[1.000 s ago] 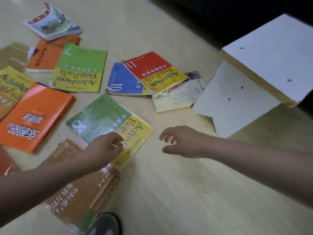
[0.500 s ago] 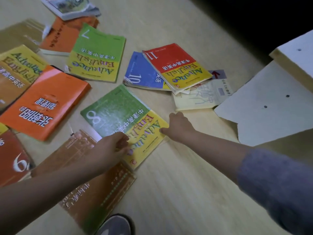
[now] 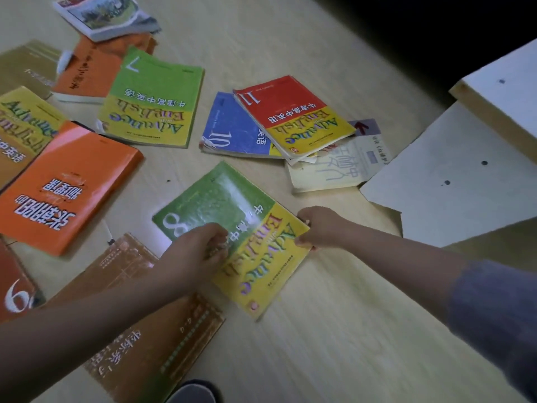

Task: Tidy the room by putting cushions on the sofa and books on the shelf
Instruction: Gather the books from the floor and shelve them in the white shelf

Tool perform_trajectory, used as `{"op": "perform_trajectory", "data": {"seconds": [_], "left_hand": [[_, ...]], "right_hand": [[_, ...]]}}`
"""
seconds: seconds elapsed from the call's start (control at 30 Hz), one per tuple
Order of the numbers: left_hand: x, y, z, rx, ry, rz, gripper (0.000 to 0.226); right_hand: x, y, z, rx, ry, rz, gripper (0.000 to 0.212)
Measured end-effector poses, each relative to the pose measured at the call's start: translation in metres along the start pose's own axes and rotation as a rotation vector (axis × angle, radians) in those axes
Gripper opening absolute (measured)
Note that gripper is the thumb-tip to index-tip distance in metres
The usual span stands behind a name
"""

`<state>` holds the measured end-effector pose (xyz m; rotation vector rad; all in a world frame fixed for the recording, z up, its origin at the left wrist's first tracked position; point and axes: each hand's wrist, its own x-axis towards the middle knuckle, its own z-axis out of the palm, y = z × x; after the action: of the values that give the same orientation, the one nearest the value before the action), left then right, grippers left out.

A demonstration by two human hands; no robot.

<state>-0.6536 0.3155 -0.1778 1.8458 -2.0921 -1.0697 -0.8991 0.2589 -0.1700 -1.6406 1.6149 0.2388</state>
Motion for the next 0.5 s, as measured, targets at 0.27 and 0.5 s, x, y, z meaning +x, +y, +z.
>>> {"op": "perform_trajectory", "data": {"seconds": [0.27, 0.5], "left_hand": [[0.109, 0.073, -0.003, 0.143, 0.101, 0.279, 0.043], [0.180, 0.122, 0.022, 0.424, 0.295, 0.365, 0.053]], "right_hand": [[-0.048, 0.090, -0.012, -0.218, -0.048, 0.178, 0.049], [-0.062, 0.125, 0.000, -0.206, -0.014, 0.183, 0.037]]}}
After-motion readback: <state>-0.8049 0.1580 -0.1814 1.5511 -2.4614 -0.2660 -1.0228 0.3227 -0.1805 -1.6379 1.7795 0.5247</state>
